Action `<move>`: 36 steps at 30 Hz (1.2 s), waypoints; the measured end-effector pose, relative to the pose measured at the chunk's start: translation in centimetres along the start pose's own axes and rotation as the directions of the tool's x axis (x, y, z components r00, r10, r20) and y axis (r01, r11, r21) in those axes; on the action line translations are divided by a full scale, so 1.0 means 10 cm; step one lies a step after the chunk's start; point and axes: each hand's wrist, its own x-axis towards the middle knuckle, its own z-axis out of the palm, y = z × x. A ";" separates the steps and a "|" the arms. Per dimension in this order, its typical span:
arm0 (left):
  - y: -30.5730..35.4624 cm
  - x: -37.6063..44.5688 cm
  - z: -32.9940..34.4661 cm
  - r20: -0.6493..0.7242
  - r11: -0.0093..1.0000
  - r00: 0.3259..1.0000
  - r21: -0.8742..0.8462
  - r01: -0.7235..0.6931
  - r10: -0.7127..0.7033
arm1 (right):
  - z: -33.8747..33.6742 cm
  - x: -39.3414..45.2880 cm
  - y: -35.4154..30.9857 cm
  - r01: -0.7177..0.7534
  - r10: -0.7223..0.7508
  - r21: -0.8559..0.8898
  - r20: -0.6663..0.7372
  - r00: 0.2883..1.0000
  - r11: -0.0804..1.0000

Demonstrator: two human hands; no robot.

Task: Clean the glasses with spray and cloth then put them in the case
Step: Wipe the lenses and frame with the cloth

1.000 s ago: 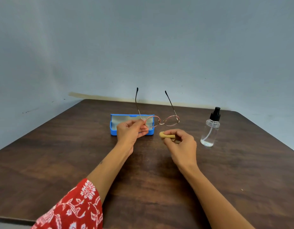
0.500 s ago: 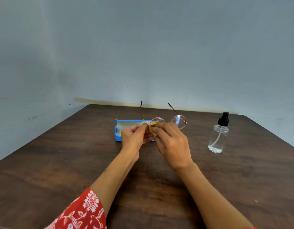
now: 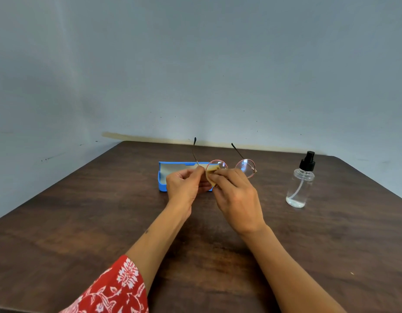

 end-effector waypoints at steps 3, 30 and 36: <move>0.01 0.02 0.00 -0.024 1.000 0.999 -0.006 0.022 -0.023 | -0.02 0.00 0.05 -0.075 0.075 -0.009 -0.020 0.997 0.997; 0.01 0.03 -0.05 -0.031 0.999 0.999 0.014 0.035 -0.034 | -0.07 0.00 -0.06 -0.108 0.110 -0.066 0.032 0.993 0.992; 0.00 0.03 -0.05 -0.033 1.000 0.999 0.014 0.011 -0.010 | -0.04 -0.05 -0.11 -0.005 0.009 -0.034 0.113 0.994 0.999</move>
